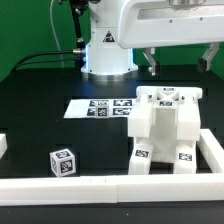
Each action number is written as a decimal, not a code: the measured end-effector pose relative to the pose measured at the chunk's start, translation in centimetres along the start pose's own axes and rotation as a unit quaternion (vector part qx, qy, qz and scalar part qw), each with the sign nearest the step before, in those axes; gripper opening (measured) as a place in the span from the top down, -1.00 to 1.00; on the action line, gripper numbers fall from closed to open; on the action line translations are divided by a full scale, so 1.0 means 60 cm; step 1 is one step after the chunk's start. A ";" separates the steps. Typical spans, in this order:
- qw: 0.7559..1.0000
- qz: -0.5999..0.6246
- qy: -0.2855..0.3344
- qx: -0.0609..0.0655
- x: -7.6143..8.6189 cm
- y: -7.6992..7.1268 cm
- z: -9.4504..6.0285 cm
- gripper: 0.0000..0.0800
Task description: Assemble chair
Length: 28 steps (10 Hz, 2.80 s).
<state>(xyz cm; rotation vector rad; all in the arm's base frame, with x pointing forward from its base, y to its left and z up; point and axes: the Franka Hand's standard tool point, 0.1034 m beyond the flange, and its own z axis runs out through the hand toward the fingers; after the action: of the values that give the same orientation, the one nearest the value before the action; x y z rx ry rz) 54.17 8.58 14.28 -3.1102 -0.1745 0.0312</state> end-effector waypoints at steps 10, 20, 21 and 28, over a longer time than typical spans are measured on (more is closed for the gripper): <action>0.997 -0.074 -0.010 0.014 -0.166 0.119 0.035 -0.62; 1.000 0.002 -0.013 0.010 -0.246 0.172 0.115 -0.62; 1.000 0.002 -0.013 0.010 -0.246 0.172 0.115 -0.62; 0.998 0.057 -0.016 -0.004 -0.268 0.190 0.173 -0.62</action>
Offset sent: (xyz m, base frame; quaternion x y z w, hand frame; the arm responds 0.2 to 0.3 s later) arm 0.0000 0.0000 0.0000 0.0000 0.0000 0.0000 1.0000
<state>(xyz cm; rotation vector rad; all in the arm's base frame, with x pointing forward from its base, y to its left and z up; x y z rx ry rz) 39.24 -4.27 3.92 -3.1244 0.0008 0.0843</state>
